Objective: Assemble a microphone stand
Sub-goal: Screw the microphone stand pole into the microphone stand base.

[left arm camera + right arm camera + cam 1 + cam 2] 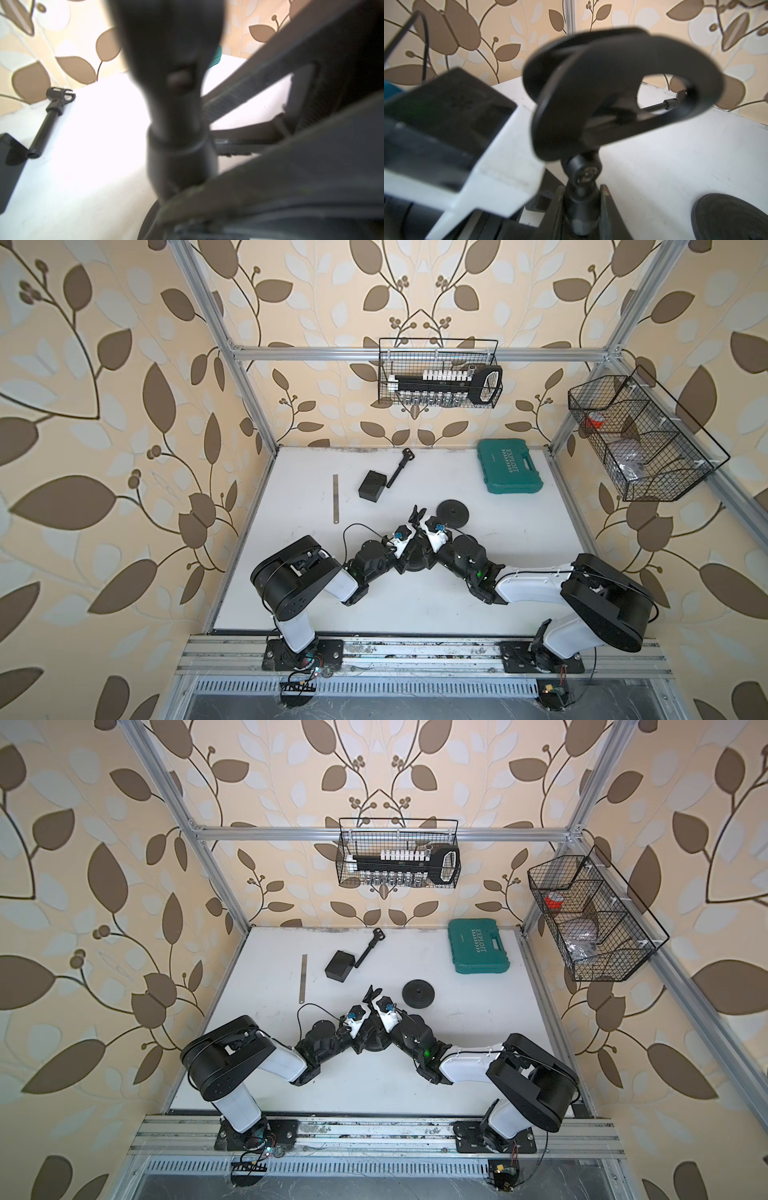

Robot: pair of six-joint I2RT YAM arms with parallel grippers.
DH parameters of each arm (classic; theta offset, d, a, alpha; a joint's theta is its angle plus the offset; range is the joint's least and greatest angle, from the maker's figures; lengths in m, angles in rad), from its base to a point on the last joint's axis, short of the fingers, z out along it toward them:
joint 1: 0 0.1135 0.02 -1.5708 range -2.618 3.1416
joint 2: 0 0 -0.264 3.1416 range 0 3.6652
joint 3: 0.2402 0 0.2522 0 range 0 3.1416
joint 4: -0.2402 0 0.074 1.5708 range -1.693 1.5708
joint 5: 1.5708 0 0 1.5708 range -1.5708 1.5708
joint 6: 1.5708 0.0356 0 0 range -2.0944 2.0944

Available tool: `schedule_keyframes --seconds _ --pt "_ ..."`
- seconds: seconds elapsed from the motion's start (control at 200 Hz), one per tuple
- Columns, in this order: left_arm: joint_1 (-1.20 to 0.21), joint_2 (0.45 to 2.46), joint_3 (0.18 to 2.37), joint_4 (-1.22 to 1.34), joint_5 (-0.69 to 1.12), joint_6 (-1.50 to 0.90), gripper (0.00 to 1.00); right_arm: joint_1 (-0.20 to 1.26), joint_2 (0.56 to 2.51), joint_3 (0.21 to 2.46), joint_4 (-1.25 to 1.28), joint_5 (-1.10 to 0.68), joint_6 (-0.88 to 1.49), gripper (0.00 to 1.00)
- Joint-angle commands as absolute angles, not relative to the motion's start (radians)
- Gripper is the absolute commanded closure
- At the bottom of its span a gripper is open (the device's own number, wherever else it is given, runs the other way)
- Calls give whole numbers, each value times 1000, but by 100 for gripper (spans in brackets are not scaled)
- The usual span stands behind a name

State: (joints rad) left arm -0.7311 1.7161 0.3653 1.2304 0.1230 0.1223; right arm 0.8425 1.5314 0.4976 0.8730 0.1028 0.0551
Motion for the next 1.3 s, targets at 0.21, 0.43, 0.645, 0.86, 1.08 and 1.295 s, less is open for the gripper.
schedule_keyframes --seconds 0.21,0.43,0.645,0.86,1.08,1.295 --pt "-733 1748 399 1197 155 179 89 662 1549 505 706 -374 13 51" --pt "-733 1756 396 1200 147 170 89 509 1503 560 566 -636 -120 40" --pt "-733 1767 397 1191 136 161 89 458 1484 624 475 -722 -226 43" --pt "-733 1790 398 1212 131 155 89 457 1509 677 477 -750 -267 46" --pt "-733 1786 397 1206 129 147 89 458 1556 700 550 -782 -251 48" --pt "-733 1789 403 1197 131 142 88 470 1601 721 582 -794 -225 51"
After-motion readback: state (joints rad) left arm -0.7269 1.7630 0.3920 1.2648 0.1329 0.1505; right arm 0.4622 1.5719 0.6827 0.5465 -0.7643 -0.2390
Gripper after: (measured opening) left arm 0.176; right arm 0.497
